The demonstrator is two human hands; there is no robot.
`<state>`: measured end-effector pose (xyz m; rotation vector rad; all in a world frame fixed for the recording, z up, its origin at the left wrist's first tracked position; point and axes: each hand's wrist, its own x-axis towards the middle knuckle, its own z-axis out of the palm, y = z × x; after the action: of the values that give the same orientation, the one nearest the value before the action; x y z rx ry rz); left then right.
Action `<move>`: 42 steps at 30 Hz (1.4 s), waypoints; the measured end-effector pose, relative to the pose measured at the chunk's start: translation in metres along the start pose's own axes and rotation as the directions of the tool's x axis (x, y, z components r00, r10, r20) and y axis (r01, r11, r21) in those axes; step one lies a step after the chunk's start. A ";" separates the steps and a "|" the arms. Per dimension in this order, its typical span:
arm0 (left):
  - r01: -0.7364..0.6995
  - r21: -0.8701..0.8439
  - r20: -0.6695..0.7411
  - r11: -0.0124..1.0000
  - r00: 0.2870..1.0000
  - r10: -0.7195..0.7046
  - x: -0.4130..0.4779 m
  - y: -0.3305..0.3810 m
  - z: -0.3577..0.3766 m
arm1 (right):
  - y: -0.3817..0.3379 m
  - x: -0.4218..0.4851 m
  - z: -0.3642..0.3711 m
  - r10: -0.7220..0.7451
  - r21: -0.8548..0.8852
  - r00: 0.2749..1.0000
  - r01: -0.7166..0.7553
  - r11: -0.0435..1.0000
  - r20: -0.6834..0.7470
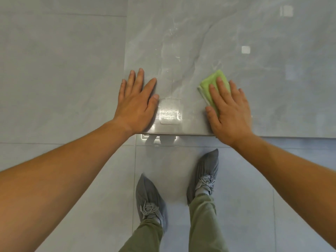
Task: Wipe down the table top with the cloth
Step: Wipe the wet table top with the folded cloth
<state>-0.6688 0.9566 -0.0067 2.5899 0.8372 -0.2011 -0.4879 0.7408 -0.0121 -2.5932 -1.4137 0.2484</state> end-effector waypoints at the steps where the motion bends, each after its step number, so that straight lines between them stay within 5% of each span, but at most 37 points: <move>1: -0.011 0.033 -0.005 0.999 1.000 0.011 -0.002 -0.006 0.001 | -0.014 0.002 0.003 -0.060 -0.002 0.998 0.060 0.998 0.016; 7: -0.063 0.162 0.025 0.985 0.998 0.060 -0.004 -0.016 0.004 | -0.010 0.008 0.002 -0.584 -0.047 0.789 0.601 0.798 0.191; 13: -0.036 0.123 0.007 0.992 0.999 0.035 -0.002 -0.014 0.003 | 0.019 -0.001 -0.010 -0.512 -0.042 0.846 0.523 0.851 0.148; 19: -0.043 0.003 -0.098 0.999 0.994 0.043 0.023 -0.014 -0.016 | -0.018 0.033 0.004 -0.721 0.002 0.653 0.741 0.672 0.232; 21: -0.020 -0.006 -0.095 1.000 0.995 0.019 0.040 -0.015 -0.023 | -0.010 0.065 0.002 -0.650 -0.032 0.731 0.670 0.742 0.207; 25: -0.005 -0.009 -0.045 1.000 0.999 0.005 0.071 -0.017 -0.033 | -0.019 0.129 -0.003 -0.163 -0.058 0.984 0.168 0.984 0.073; 27: 0.001 -0.007 -0.032 1.000 0.999 -0.001 0.081 -0.018 -0.035 | -0.038 0.128 0.001 -0.094 -0.066 0.994 0.098 0.993 0.063; 32: -0.013 0.013 -0.044 1.000 0.999 0.014 0.095 -0.020 -0.042 | -0.026 0.103 -0.006 -0.453 -0.043 0.861 0.474 0.879 0.231; 36: -0.071 0.088 -0.086 0.994 0.993 0.079 0.110 -0.026 -0.053 | -0.018 0.164 -0.010 -0.115 -0.057 0.987 0.122 0.991 0.109; 38: -0.096 0.099 -0.065 0.990 0.993 0.103 0.115 -0.032 -0.058 | -0.033 0.177 -0.008 0.054 -0.031 0.995 -0.052 0.998 0.089; 40: -0.113 0.104 -0.054 0.988 0.991 0.119 0.118 -0.035 -0.063 | -0.047 0.164 -0.003 0.014 -0.042 0.996 -0.010 0.999 0.087; 42: -0.113 0.095 -0.055 0.989 0.991 0.118 0.121 -0.035 -0.068 | -0.053 0.138 -0.001 -0.194 -0.060 0.970 0.204 0.977 0.147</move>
<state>-0.5909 1.0753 0.0122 2.7331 0.7110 -0.1311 -0.4567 0.8853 -0.0075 -2.5090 -1.7506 0.3623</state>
